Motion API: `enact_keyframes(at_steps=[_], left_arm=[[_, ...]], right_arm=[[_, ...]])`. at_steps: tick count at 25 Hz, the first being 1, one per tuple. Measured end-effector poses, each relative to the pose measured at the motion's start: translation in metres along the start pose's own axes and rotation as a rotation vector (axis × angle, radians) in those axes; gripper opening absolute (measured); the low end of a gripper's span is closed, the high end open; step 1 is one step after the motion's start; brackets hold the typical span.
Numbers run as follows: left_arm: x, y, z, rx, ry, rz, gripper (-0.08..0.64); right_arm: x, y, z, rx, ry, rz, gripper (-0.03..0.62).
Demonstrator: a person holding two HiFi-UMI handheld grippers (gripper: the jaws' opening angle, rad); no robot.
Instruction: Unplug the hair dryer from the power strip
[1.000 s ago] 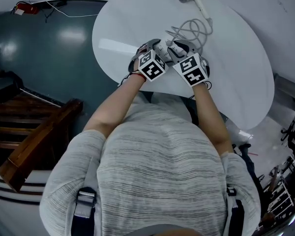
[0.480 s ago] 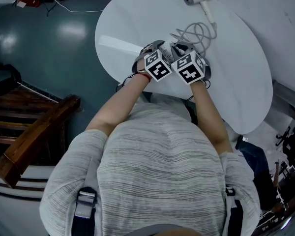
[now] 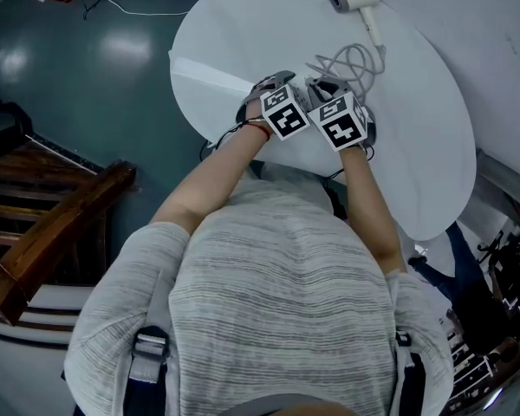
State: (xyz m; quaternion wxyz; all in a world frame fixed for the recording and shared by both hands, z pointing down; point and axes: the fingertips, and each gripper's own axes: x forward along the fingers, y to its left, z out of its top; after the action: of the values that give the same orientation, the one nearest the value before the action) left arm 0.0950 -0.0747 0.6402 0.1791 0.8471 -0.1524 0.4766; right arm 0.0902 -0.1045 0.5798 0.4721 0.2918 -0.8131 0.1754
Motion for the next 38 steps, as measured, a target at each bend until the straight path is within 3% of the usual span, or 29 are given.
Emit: enact_keyframes(at_steps=[4, 31, 38], left_arm=[[0.001, -0.001, 0.000, -0.001, 0.010, -0.015, 0.461], [0.000, -0.002, 0.002, -0.011, -0.017, -0.064, 0.467], [-0.015, 0.000, 0.023, 0.138, -0.120, 0.040, 0.478]], right_arm=[[-0.003, 0.001, 0.000, -0.040, 0.019, 0.001, 0.052], [-0.007, -0.001, 0.003, 0.002, 0.033, 0.075, 0.054], [0.000, -0.003, -0.002, 0.035, 0.032, 0.081, 0.054]])
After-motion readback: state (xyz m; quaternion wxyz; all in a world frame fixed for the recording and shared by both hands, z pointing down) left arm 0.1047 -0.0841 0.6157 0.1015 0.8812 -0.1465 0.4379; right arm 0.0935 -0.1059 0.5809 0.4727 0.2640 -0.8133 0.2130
